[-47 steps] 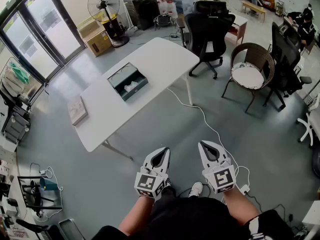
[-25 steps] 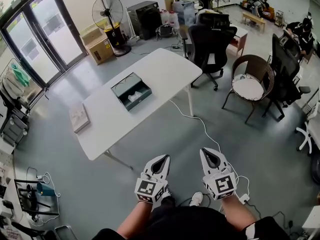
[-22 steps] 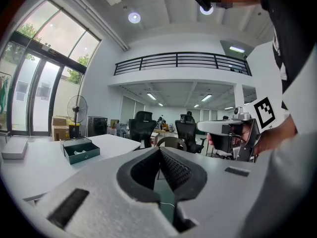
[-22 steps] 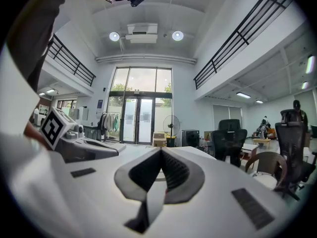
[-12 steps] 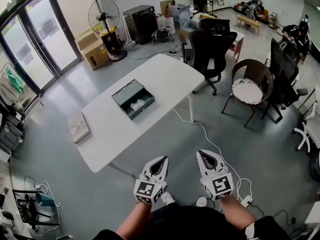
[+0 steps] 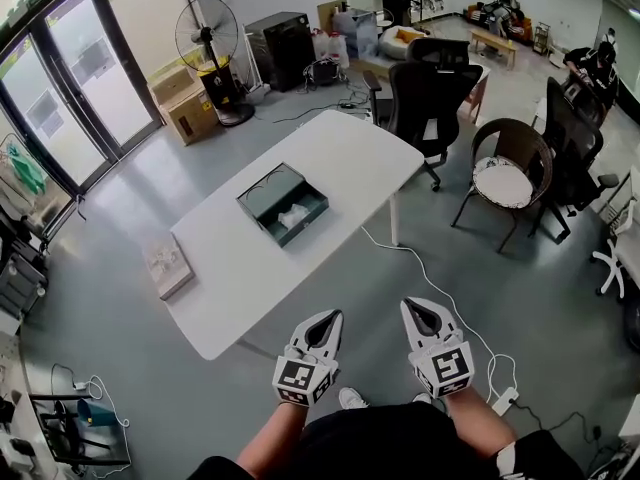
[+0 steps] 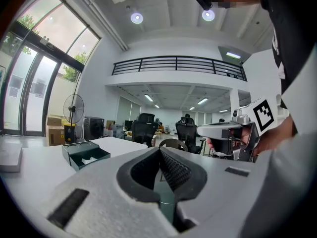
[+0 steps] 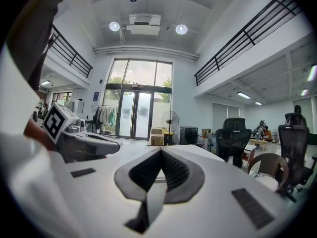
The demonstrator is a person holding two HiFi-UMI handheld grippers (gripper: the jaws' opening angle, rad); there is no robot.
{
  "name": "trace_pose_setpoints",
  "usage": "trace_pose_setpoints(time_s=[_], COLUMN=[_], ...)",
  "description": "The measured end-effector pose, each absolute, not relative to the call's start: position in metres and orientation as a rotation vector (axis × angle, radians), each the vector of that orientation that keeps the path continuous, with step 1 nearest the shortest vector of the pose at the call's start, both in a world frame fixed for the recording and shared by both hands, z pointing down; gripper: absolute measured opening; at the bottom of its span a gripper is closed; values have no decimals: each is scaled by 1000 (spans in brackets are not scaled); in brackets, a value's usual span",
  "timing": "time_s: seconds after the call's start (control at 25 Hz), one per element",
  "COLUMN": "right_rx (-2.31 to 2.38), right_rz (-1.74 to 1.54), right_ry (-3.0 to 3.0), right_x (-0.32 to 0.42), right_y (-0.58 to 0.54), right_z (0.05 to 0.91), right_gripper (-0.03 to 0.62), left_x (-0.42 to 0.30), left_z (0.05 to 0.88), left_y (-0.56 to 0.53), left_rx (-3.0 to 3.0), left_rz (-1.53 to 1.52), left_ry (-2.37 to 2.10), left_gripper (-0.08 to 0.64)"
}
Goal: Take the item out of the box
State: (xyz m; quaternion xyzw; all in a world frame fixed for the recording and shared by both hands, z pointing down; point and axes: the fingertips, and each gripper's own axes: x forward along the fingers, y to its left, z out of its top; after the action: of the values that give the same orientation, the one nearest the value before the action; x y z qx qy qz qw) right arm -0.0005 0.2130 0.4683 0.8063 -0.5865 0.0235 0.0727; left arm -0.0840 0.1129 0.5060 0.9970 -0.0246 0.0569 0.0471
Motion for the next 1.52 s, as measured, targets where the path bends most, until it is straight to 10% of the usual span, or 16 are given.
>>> trace_pose_setpoints(time_s=[0.68, 1.52], right_rx=[2269, 2116], right_rz=[107, 73], right_ry=[-1896, -2129], right_x=[-14, 140], right_y=[134, 38], right_z=[486, 471], right_gripper=[6, 6], left_x=[-116, 10], left_z=[537, 512], left_y=[50, -32], left_rx=[2975, 2967], left_rz=[231, 263], left_ry=[-250, -578], left_gripper=[9, 9])
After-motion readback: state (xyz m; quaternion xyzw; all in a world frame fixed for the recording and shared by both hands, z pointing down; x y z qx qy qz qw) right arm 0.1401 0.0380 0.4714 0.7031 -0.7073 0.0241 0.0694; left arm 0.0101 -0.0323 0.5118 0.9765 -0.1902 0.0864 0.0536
